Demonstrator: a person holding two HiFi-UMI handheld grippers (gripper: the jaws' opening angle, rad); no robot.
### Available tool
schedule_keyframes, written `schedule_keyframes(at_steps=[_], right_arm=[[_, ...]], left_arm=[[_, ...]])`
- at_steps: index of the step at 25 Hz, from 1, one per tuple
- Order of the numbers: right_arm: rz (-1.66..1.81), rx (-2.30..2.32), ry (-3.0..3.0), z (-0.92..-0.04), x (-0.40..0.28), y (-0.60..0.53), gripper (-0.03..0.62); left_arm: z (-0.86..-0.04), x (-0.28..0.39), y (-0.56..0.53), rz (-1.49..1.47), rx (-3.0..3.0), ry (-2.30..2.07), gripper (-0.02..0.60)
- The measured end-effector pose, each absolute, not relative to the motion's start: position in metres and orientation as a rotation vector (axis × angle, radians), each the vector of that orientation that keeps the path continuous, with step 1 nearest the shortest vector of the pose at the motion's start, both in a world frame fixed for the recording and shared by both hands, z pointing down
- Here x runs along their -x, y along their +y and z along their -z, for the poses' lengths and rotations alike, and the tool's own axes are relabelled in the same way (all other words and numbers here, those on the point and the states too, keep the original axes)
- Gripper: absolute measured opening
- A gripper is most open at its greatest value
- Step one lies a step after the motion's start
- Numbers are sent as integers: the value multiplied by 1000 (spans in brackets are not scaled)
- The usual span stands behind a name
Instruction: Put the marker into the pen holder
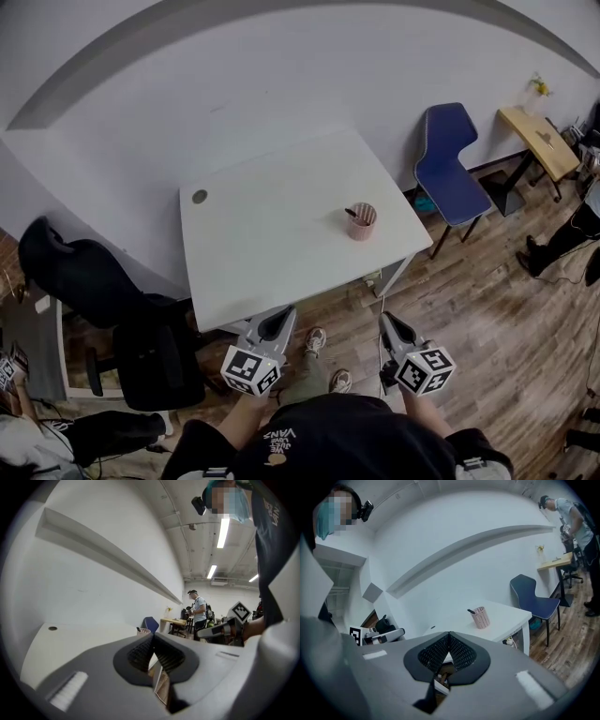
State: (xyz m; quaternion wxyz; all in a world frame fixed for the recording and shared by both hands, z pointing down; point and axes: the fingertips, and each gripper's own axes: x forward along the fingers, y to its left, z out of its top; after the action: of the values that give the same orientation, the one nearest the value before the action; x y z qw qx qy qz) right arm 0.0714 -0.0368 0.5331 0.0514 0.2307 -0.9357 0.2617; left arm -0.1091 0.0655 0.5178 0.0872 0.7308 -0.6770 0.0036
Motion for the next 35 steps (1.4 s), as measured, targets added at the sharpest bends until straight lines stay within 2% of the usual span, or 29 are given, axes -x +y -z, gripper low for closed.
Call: schedule_keyframes(at_steps=[35], right_arm=[[-728,-709,-2822,-537,-75,-44,0]], left_arm=[[-521,85,60,34,-2166,-1993,52]])
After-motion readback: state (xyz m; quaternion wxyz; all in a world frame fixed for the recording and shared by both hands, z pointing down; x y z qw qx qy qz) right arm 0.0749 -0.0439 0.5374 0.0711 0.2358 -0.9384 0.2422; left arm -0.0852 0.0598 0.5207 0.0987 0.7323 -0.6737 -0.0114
